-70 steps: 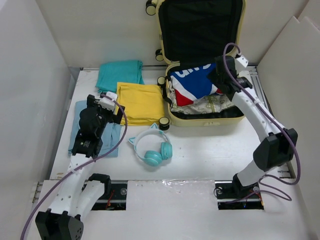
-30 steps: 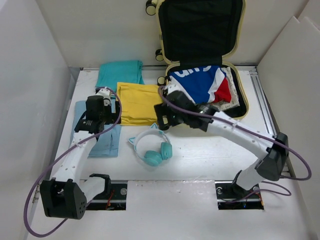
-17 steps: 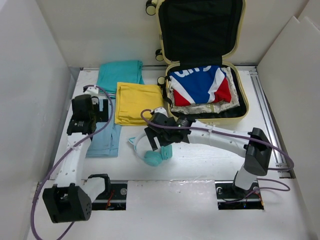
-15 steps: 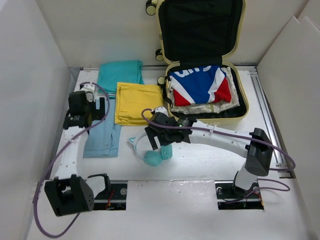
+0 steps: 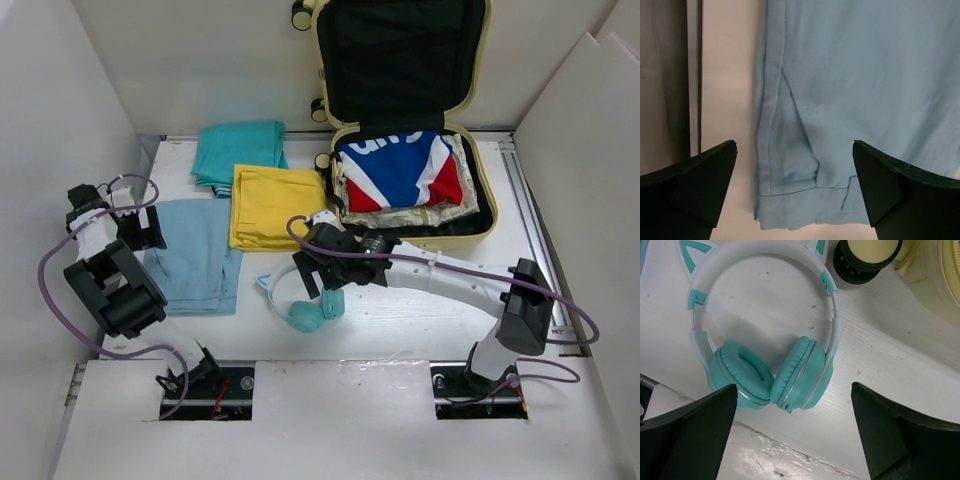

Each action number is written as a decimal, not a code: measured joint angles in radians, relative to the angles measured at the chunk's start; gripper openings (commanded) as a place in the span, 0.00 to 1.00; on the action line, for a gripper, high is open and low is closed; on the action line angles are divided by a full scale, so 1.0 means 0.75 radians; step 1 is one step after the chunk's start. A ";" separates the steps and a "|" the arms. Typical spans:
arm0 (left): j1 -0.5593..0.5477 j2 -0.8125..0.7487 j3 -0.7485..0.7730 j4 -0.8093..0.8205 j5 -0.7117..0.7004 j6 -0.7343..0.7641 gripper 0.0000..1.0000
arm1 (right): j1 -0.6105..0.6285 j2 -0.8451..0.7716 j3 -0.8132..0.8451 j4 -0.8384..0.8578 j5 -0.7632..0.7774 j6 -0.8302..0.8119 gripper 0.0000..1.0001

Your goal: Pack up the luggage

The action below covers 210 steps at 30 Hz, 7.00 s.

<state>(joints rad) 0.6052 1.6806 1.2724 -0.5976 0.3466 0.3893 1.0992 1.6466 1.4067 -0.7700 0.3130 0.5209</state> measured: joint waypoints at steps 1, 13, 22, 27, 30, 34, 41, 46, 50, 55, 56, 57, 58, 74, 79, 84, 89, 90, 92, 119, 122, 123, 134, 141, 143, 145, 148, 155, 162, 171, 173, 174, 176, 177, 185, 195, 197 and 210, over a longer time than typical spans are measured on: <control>0.012 0.028 -0.003 -0.005 -0.010 0.015 1.00 | 0.000 0.000 0.000 0.000 0.001 -0.004 0.99; 0.022 0.209 0.001 0.068 -0.119 0.084 1.00 | 0.012 0.130 0.096 -0.036 0.003 -0.037 0.99; 0.010 0.356 0.126 -0.038 -0.033 0.267 0.97 | 0.028 0.147 0.120 -0.115 0.049 -0.036 0.99; -0.061 0.358 0.121 -0.060 -0.016 0.337 0.60 | 0.028 0.148 0.142 -0.160 0.092 -0.037 0.99; -0.096 0.365 0.116 -0.085 0.008 0.329 0.00 | 0.028 0.148 0.166 -0.174 0.128 -0.036 0.99; -0.094 0.380 0.125 -0.123 0.063 0.307 0.00 | 0.028 0.148 0.171 -0.196 0.157 -0.031 0.99; 0.045 0.403 0.146 -0.153 0.311 0.309 0.00 | 0.028 0.148 0.171 -0.224 0.193 -0.014 0.99; 0.156 0.392 0.136 -0.247 0.502 0.329 0.00 | 0.028 0.148 0.171 -0.244 0.233 -0.003 0.99; 0.191 0.333 0.137 -0.367 0.613 0.371 0.00 | 0.028 0.148 0.171 -0.262 0.261 0.005 0.99; 0.187 0.256 0.167 -0.484 0.693 0.403 0.00 | 0.028 0.146 0.171 -0.290 0.298 0.022 0.99; 0.187 0.241 0.167 -0.494 0.698 0.405 0.00 | 0.028 0.145 0.170 -0.295 0.307 0.027 0.99; 0.187 0.225 0.167 -0.503 0.700 0.406 0.00 | 0.028 0.144 0.170 -0.299 0.313 0.032 0.99; 0.187 0.209 0.167 -0.506 0.698 0.403 0.00 | 0.028 0.141 0.170 -0.302 0.320 0.035 0.99; 0.047 0.099 0.042 -0.268 0.399 0.291 0.00 | 0.028 0.109 0.161 -0.357 0.388 0.064 0.99; 0.049 0.267 0.023 -0.135 0.255 0.230 0.32 | 0.028 0.107 0.153 -0.374 0.400 0.076 0.99; 0.060 0.338 0.054 -0.121 0.253 0.187 0.53 | 0.028 0.103 0.148 -0.393 0.412 0.095 0.99; 0.039 0.334 0.056 -0.134 0.253 0.172 0.56 | 0.028 0.097 0.133 -0.411 0.419 0.107 0.99; 0.034 0.335 0.057 -0.134 0.248 0.172 0.56 | 0.028 0.097 0.133 -0.416 0.422 0.110 0.99; 0.020 0.339 0.063 -0.135 0.226 0.166 0.45 | 0.028 0.097 0.133 -0.423 0.426 0.114 0.99; 0.084 0.125 0.249 -0.375 0.701 0.168 0.00 | 0.028 0.120 0.169 -0.496 0.491 0.120 0.99; 0.085 0.089 0.273 -0.385 0.717 0.167 0.00 | 0.028 0.120 0.174 -0.497 0.497 0.120 0.99; 0.085 0.083 0.279 -0.387 0.718 0.166 0.00 | 0.028 0.120 0.174 -0.498 0.499 0.120 0.99; 0.006 0.014 0.374 -0.436 0.720 0.123 0.00 | 0.028 0.119 0.183 -0.488 0.499 0.099 0.99; -0.076 -0.085 0.458 -0.455 0.725 0.097 0.00 | 0.028 0.037 0.184 -0.354 0.436 -0.010 0.99; -0.098 -0.108 0.472 -0.457 0.725 0.091 0.00 | 0.028 -0.024 0.172 -0.287 0.397 -0.051 0.99; -0.112 -0.123 0.486 -0.459 0.726 0.081 0.00 | 0.028 -0.091 0.154 -0.202 0.346 -0.101 0.99; -0.144 -0.141 0.509 -0.461 0.731 0.059 0.00 | 0.028 -0.165 0.137 -0.079 0.259 -0.156 0.99; -0.257 -0.231 0.560 -0.422 0.737 -0.047 0.00 | 0.028 -0.194 0.137 0.264 0.060 -0.237 0.99; -0.380 -0.301 0.642 -0.334 0.801 -0.195 0.00 | -0.069 -0.144 0.155 0.688 -0.230 -0.153 0.99; -0.464 -0.303 0.693 -0.267 0.847 -0.336 0.00 | -0.410 -0.112 -0.012 1.122 -0.599 0.096 0.99; -0.489 -0.303 0.693 -0.247 0.851 -0.364 0.00 | -0.411 -0.086 -0.012 1.176 -0.649 0.131 0.99; -0.498 -0.306 0.693 -0.240 0.854 -0.373 0.00 | -0.409 -0.073 -0.013 1.205 -0.675 0.150 0.99; -0.519 -0.309 0.693 -0.232 0.858 -0.392 0.00 | -0.410 -0.049 -0.037 1.293 -0.726 0.200 0.99; -0.526 -0.312 0.693 -0.230 0.861 -0.398 0.00 | -0.410 -0.039 -0.057 1.337 -0.748 0.226 0.99; -0.536 -0.342 0.693 -0.225 0.869 -0.417 0.00 | -0.420 0.023 -0.174 1.397 -0.757 0.341 0.99; -0.536 -0.380 0.693 -0.225 0.894 -0.418 0.00 | -0.447 0.168 -0.303 1.796 -0.885 0.452 0.99; -0.536 -0.384 0.691 -0.224 0.899 -0.418 0.00 | -0.453 0.239 -0.309 1.955 -0.937 0.500 0.99; -0.535 -0.406 0.614 -0.180 0.952 -0.432 0.00 | -0.462 0.430 -0.350 2.654 -1.147 0.775 0.99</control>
<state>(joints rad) 0.2039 1.3758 1.7329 -0.7322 1.0603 0.0650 0.7528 1.9694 1.1442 1.2201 -0.5476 1.1023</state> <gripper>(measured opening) 0.211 0.992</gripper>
